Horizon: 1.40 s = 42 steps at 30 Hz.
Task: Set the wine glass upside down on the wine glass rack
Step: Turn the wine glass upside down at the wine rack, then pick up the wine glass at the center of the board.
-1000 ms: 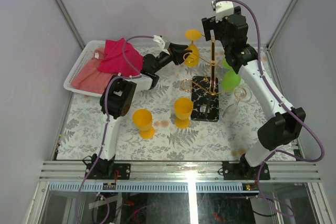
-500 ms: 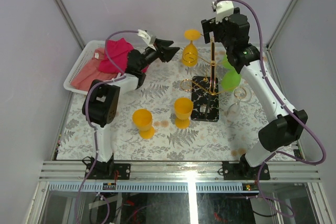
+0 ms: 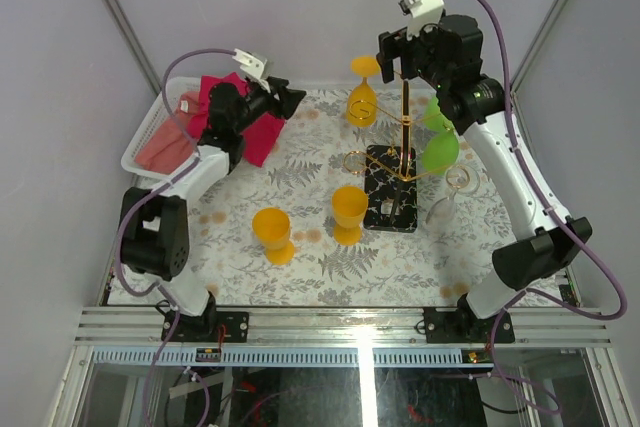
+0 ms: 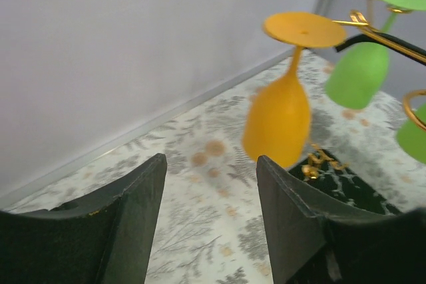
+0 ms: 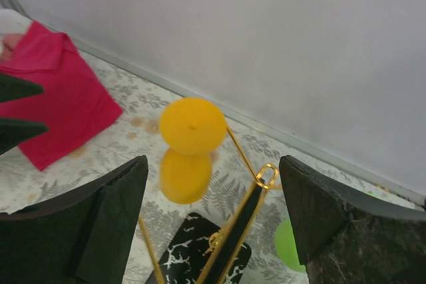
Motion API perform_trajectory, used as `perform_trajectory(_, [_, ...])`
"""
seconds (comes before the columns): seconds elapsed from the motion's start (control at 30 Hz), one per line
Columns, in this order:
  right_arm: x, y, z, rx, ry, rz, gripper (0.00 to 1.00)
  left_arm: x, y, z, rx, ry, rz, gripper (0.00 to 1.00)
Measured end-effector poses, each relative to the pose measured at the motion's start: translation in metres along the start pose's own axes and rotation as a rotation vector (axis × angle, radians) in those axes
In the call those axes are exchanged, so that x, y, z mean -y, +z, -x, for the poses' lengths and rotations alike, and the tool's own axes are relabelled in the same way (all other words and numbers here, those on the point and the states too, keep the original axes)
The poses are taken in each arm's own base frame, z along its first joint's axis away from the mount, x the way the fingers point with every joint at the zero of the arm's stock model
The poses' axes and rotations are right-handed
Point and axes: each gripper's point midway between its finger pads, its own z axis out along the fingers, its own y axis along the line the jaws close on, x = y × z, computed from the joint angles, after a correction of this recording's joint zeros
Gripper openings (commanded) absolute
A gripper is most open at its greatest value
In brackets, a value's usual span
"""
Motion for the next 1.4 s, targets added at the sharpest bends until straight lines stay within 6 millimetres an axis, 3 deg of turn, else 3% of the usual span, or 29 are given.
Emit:
perform_trajectory(0.17, [-0.046, -0.004, 0.041, 0.050, -0.042, 0.114, 0.88, -0.024, -0.020, 0.034, -0.076, 0.060, 0.143, 0.58])
perform_trajectory(0.27, [-0.076, -0.005, 0.043, 0.046, -0.048, 0.202, 0.87, -0.026, -0.035, 0.049, -0.097, 0.075, 0.189, 0.60])
perform_trajectory(0.37, [-0.102, -0.002, 0.028, -0.012, -0.036, 0.277, 0.84, -0.025, -0.050, 0.059, -0.117, 0.086, 0.226, 0.61])
perform_trajectory(0.5, [-0.135, -0.002, -0.005, -0.128, -0.022, 0.354, 0.80, -0.024, -0.064, 0.072, -0.135, 0.109, 0.267, 0.63])
perform_trajectory(0.67, [-0.196, -0.020, -0.048, -0.254, -0.049, 0.492, 0.72, -0.029, -0.081, 0.101, -0.109, 0.153, 0.353, 0.64])
perform_trajectory(0.77, [-0.222, -0.035, -0.066, -0.317, -0.070, 0.557, 0.69, -0.033, -0.090, 0.121, -0.080, 0.176, 0.412, 0.65])
perform_trajectory(1.13, [-0.262, -0.059, -0.101, -0.458, -0.099, 0.698, 0.65, -0.034, -0.128, 0.178, 0.014, 0.221, 0.573, 0.65])
perform_trajectory(1.4, [-0.295, -0.075, -0.119, -0.530, -0.065, 0.856, 0.65, -0.038, -0.160, 0.200, 0.059, 0.220, 0.705, 0.65])
